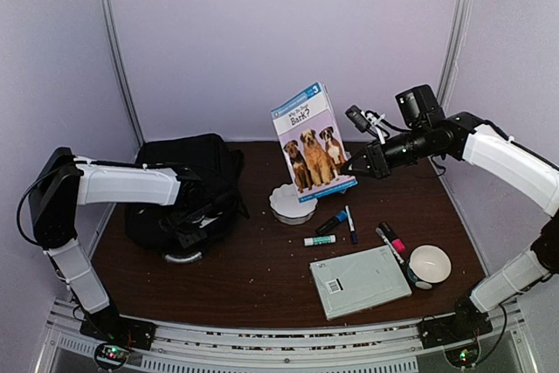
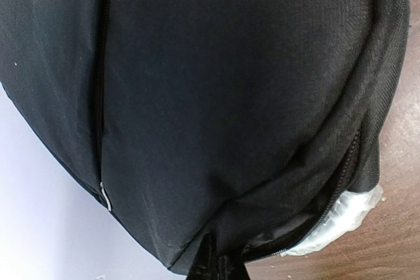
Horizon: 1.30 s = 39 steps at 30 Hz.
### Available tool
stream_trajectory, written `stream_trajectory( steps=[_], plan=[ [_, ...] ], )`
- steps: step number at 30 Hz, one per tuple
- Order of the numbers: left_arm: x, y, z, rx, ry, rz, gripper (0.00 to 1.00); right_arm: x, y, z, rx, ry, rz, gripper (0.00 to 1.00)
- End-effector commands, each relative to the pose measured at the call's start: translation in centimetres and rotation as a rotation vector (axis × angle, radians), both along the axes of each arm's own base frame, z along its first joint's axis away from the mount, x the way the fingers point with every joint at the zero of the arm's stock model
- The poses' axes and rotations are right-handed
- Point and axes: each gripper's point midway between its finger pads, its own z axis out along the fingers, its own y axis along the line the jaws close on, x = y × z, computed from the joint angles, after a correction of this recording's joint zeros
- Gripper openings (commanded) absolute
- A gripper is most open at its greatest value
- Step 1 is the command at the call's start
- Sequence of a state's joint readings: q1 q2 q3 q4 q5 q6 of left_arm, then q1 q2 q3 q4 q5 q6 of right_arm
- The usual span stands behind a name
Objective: Pack the student bag
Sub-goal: Pick up the largest pocket of the bag from the student bag, then place the book in the largest pocket of the bag.
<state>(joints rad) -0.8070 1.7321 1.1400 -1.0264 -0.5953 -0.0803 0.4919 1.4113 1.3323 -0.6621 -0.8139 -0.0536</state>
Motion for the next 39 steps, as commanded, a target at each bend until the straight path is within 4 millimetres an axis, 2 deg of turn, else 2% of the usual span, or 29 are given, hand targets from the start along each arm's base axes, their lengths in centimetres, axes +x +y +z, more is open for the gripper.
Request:
stream_trajectory(
  steps=[1, 4, 9, 14, 17, 21, 26, 32, 36, 39],
  plan=[
    [1.9, -0.9, 1.8, -0.051, -0.081, -0.007, 0.00, -0.5, -0.2, 2.3, 0.045, -0.066, 0.019, 0.00],
    [3.2, -1.6, 4.9, -0.142, -0.163, 0.013, 0.00, -1.6, 0.2, 2.3, 0.082, -0.025, 0.054, 0.00],
    [5.4, -4.1, 10.8, -0.377, -0.295, 0.032, 0.00, -4.1, 0.3, 1.2, 0.088, 0.105, 0.134, 0.00],
    [7.0, -6.1, 14.8, -0.499, -0.367, 0.037, 0.00, -7.0, 1.3, 0.8, 0.124, 0.213, 0.210, 0.00],
    [7.2, -6.8, 16.0, -0.539, -0.379, 0.032, 0.00, -8.2, 2.6, -0.1, 0.122, 0.261, 0.259, 0.00],
    [7.4, -7.1, 16.4, -0.551, -0.375, 0.023, 0.00, -10.0, 5.3, -1.0, 0.123, 0.361, 0.360, 0.00],
    [7.8, -7.2, 16.9, -0.606, -0.374, 0.053, 0.00, -12.0, 8.6, -0.1, 0.176, 0.439, 0.467, 0.00],
    [8.4, -8.3, 19.0, -0.760, -0.388, 0.084, 0.00, -11.8, 11.6, -0.8, 0.227, 0.560, 0.457, 0.00],
    [8.1, -8.6, 20.7, -0.817, -0.400, 0.076, 0.00, -9.6, 14.2, -0.7, 0.310, 0.628, 0.405, 0.00],
    [7.6, -8.5, 21.6, -0.846, -0.409, 0.077, 0.00, -7.7, 16.1, -2.2, 0.304, 0.691, 0.330, 0.00]
  ],
)
